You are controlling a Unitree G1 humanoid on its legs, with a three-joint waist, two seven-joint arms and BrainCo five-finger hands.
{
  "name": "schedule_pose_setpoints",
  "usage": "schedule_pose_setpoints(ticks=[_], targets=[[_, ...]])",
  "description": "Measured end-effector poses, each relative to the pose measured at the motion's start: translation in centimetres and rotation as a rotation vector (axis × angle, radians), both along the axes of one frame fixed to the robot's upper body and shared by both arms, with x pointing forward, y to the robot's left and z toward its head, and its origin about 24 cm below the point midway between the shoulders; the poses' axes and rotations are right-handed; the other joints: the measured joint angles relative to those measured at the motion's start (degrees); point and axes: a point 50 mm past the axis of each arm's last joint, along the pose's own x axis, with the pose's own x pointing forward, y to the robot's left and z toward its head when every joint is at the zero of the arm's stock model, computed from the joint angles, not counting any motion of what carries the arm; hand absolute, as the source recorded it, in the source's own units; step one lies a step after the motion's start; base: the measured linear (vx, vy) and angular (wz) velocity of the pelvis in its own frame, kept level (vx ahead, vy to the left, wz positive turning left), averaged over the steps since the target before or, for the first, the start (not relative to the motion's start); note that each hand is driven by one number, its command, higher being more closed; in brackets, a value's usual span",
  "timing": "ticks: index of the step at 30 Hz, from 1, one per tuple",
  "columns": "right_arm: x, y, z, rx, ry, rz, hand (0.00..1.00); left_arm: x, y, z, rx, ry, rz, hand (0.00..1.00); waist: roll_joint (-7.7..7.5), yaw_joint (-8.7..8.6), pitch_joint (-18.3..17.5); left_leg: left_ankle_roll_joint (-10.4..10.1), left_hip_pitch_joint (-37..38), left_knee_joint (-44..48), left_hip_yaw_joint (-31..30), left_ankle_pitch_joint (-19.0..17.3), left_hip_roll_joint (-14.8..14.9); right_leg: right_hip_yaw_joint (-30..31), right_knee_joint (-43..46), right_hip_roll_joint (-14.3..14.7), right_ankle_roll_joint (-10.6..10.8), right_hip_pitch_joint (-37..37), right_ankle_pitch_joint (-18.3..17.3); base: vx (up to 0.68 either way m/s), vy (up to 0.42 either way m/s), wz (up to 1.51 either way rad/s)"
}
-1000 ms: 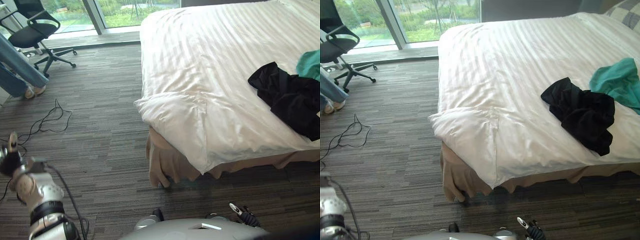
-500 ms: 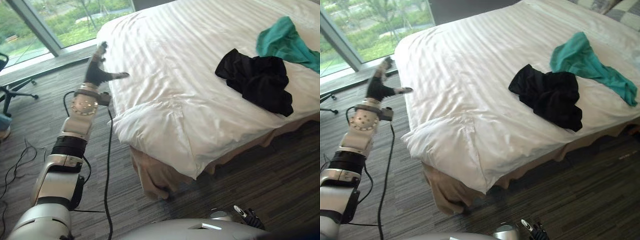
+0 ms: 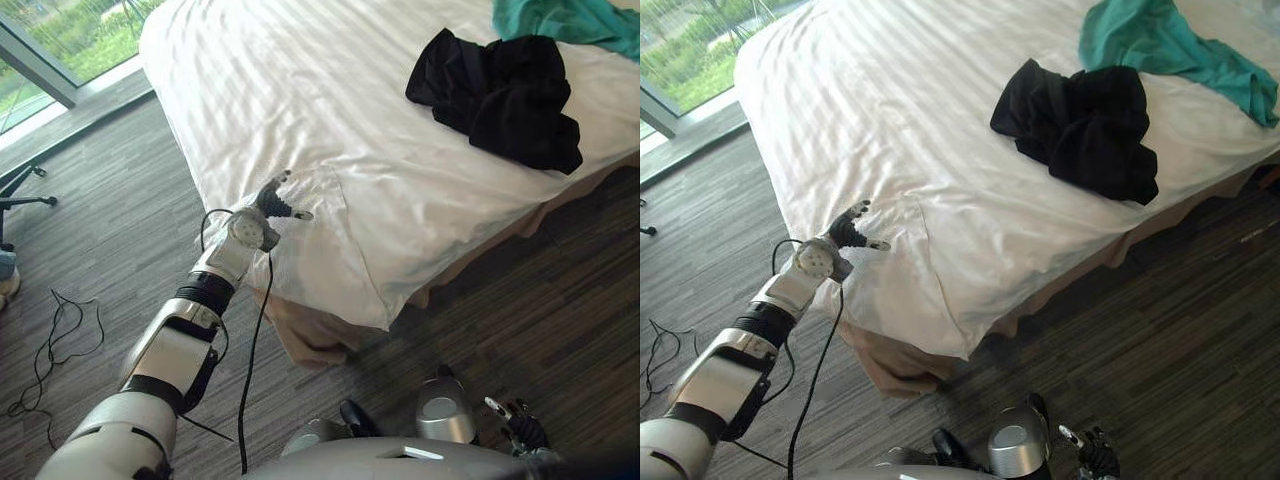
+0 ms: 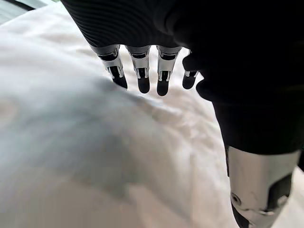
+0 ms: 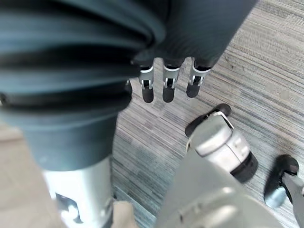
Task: Tidy the bed and pick cloth on bed and put in laundry
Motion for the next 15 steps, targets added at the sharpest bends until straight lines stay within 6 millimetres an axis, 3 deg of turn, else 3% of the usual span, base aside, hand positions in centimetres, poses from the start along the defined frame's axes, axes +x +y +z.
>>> schedule_pose_setpoints(ticks=[2, 3, 10, 15], targets=[[1.1, -0.6, 0.5, -0.012, -0.031, 0.02, 0.0, -0.1, 0.3, -0.5, 0.022, 0.032, 0.022, 0.0, -0.02, -0.64, 1.3, 0.4, -1.7, 1.4, 0.2, -0.5, -0.2, 1.2, 1.6, -0.4, 0.7, -2.1, -0.9, -0.11, -0.03, -0.08], [1.3, -0.7, 0.6, -0.014, -0.037, 0.023, 0.0, -0.1, 0.4, -0.5, 0.039, 0.03, 0.023, 1.0, 0.06, -0.92, 1.4, 0.5, -2.2, 1.7, 0.2, -0.7, -0.2, 1.2, 1.8, -0.5, 0.8, -2.6, -1.0, -0.11, -0.037, 0.0], [2.3, -0.4, 0.8, -0.007, -0.064, 0.066, 0.0, 0.2, 1.0, -0.4, 0.22, 0.025, 0.026, 1.0, -0.03, -1.36, 3.0, 0.6, -4.0, 2.8, 0.2, -3.2, 0.5, 1.3, 3.9, -0.3, 2.2, -5.2, -2.8, -0.11, -0.013, -0.02], [4.0, -0.2, 1.2, -0.014, -0.081, 0.13, 0.0, 0.1, 1.6, -0.4, 0.193, -0.007, 0.035, 1.0, -0.13, -1.64, 3.3, 0.9, -4.7, 1.4, -0.1, -2.3, 0.0, 0.9, 3.5, -0.5, 2.6, -6.1, -2.6, -0.1, 0.003, 0.02]])
